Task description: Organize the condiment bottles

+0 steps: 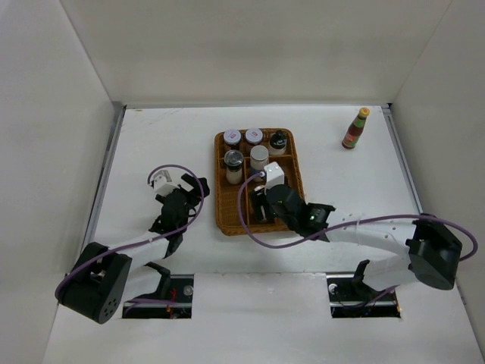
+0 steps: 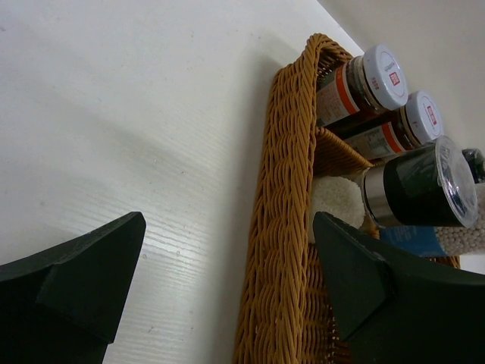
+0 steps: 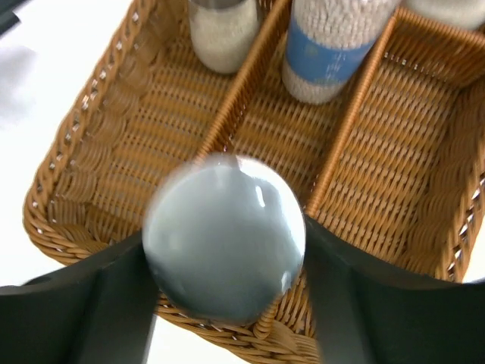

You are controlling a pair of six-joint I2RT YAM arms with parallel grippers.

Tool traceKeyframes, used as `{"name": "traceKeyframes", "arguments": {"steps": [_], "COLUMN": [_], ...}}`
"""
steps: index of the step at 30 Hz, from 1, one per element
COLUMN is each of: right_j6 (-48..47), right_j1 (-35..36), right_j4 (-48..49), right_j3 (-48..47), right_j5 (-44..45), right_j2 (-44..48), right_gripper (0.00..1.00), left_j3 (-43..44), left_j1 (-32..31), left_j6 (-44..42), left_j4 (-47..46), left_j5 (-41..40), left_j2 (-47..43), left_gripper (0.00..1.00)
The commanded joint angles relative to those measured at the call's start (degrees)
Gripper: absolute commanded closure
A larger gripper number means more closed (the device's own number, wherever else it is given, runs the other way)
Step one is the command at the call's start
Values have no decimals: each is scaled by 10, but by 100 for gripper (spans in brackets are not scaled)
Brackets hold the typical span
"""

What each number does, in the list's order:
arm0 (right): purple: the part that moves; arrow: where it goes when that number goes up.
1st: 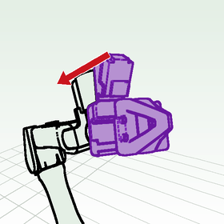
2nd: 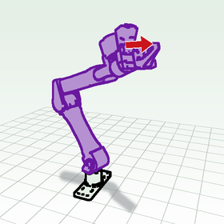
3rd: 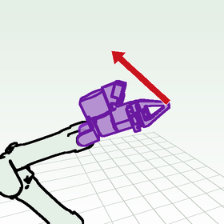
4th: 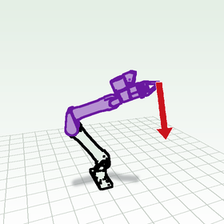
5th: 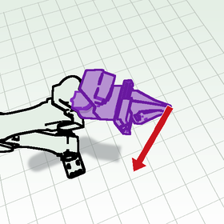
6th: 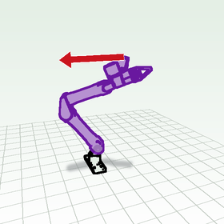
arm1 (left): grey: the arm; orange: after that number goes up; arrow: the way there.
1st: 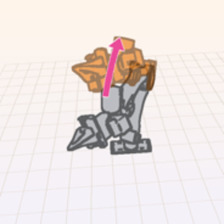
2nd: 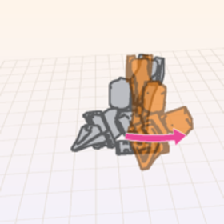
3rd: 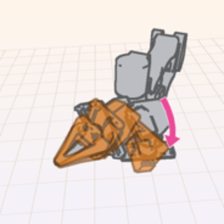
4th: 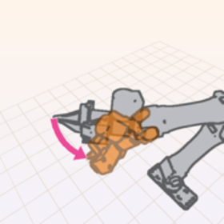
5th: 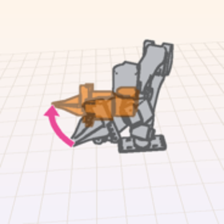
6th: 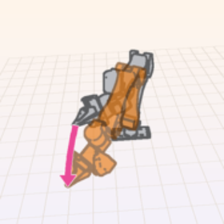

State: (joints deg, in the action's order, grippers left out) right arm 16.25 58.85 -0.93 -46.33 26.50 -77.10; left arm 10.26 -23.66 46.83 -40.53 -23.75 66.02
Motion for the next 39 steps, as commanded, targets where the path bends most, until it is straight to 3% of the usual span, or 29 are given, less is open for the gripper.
{"name": "traceKeyframes", "arguments": {"steps": [1,5,10,17,21,24,30,39], "right_j6": [16,4,-17,-34,-46,-65,-86,-103], "right_j1": [-2,-13,-75,-332,-496,-556,-589,-598], "right_j4": [56,51,58,121,126,109,116,138], "right_j3": [4,-12,-47,-102,-167,-223,-278,-322], "right_j5": [13,17,17,45,82,63,-12,-28], "right_j2": [4,47,118,115,18,-70,-179,-267], "right_gripper": [20,1,0,0,0,0,0,0], "left_j3": [15,16,15,15,12,15,17,21], "left_j1": [1,1,0,-6,-7,-9,-11,-12], "left_j6": [0,0,0,1,1,2,2,2], "left_j4": [-27,-27,-27,-27,-27,-27,-38,-41], "left_j5": [0,1,1,3,4,5,8,13], "left_j2": [-5,-1,-6,-4,-11,-1,13,25], "left_gripper": [5,5,5,5,5,5,4,4]}}
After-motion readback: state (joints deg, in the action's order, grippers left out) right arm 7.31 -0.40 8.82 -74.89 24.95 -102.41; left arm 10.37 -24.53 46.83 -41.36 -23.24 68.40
